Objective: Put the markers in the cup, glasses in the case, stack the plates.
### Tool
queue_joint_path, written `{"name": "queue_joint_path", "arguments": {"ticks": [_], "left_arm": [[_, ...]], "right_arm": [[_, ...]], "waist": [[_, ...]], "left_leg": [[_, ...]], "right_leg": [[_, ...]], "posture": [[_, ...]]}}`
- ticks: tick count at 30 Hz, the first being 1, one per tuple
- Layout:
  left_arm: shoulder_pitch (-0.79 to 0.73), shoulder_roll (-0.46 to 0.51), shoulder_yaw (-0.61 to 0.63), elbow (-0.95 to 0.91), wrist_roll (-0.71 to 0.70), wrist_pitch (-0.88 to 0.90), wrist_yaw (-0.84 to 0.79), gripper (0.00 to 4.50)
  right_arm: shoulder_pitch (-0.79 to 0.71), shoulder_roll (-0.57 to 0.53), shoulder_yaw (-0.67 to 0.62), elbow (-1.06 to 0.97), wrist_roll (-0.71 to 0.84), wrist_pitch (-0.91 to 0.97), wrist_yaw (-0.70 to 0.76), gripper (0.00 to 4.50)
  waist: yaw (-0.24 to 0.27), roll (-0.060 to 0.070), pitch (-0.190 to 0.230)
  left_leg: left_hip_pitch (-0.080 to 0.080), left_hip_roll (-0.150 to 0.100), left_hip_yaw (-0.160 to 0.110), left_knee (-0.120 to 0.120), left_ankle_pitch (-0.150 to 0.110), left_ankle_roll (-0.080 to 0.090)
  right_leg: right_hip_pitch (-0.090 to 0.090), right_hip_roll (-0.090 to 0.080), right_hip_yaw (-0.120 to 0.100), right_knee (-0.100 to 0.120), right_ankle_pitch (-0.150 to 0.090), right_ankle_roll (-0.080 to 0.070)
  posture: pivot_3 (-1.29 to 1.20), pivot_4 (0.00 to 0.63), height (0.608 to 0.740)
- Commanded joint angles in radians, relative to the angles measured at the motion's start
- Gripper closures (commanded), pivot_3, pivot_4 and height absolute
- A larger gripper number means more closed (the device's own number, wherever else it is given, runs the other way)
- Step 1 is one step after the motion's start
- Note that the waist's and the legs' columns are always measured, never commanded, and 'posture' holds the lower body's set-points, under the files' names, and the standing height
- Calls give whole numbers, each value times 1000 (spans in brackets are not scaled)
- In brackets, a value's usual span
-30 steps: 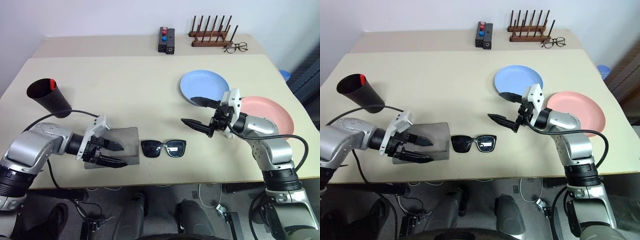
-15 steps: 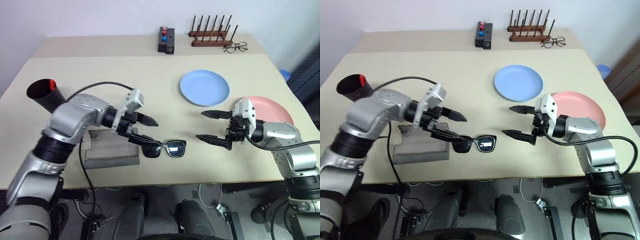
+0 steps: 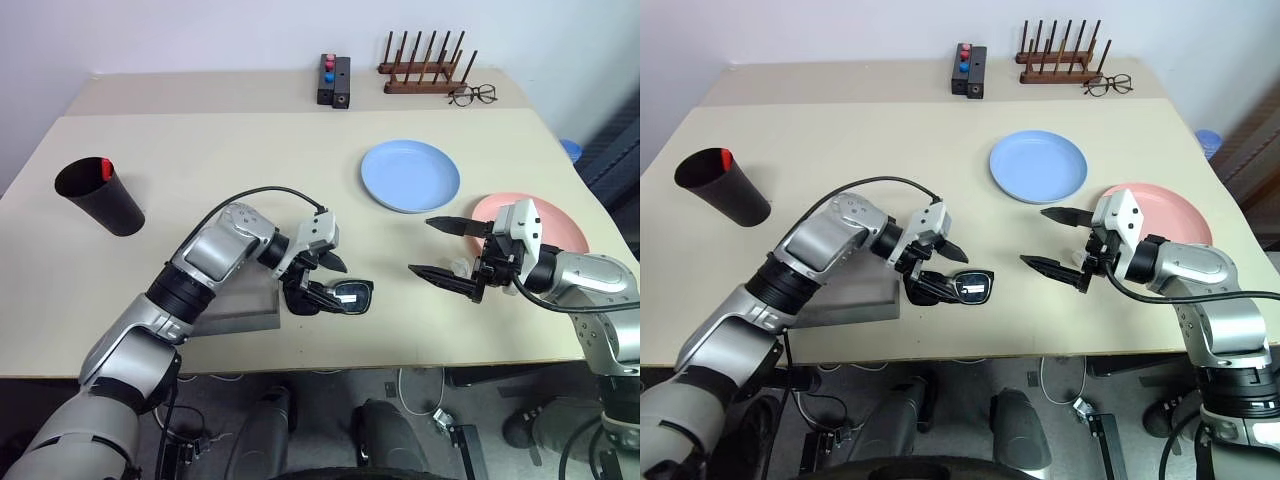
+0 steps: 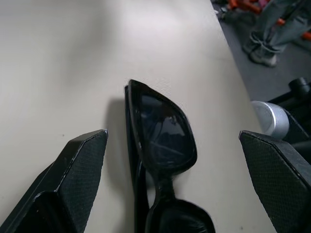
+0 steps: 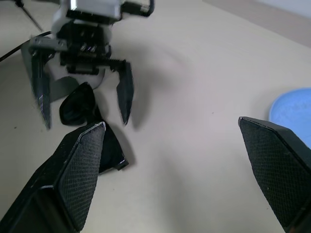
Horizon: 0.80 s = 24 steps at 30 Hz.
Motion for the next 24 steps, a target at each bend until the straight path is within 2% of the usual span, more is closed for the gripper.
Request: {"name": "queue_joint_path", "arguments": {"ticks": [1, 3, 6, 16, 19, 21, 24], "left_arm": [[22, 14, -11, -12, 34, -33, -12, 531], [39, 19, -9, -7, 46, -51, -11, 1279], [51, 24, -6, -13, 59, -59, -10, 2734], [37, 13, 29, -3, 52, -32, -21, 2734], [24, 9, 54, -10, 12, 34, -40, 3592], [24, 15, 52, -14, 15, 41, -43, 4443], [25, 24, 43, -8, 34, 20, -43, 4443]], "right_arm": [[-3, 5, -29, -43, 20, -4, -16, 0], [-5, 5, -28, -34, 18, -11, -18, 0], [-8, 14, -20, -24, 11, -21, -28, 0], [-21, 40, -1, -12, -5, -34, -38, 0], [-27, 44, 3, -3, -14, -41, -42, 0], [-30, 45, 4, 1, -15, -44, -44, 0], [-34, 46, 5, 4, -18, -45, -46, 0]], "waist": [[0, 0, 0], [-1, 0, 0], [0, 0, 0], [0, 0, 0], [-1, 0, 0], [-1, 1, -1], [1, 1, -1]], "left_leg": [[0, 0, 0, 0, 0, 0], [0, 0, 0, 0, 0, 0], [0, 0, 0, 0, 0, 0], [0, 0, 0, 0, 0, 0], [0, 0, 0, 0, 0, 0], [0, 0, -1, 0, 0, 0], [4, 0, -1, 1, 0, 0]], "right_leg": [[0, 0, 0, 0, 0, 0], [0, 0, 0, 0, 0, 0], [0, 0, 0, 0, 0, 0], [0, 0, 0, 0, 0, 0], [0, 1, 0, 0, 0, 0], [0, 1, 0, 0, 0, 0], [4, 0, -1, 0, 0, 0]], "posture": [[0, 150, 735], [0, 150, 735], [0, 150, 735], [0, 150, 735], [0, 150, 735], [0, 150, 735], [0, 150, 735]]}}
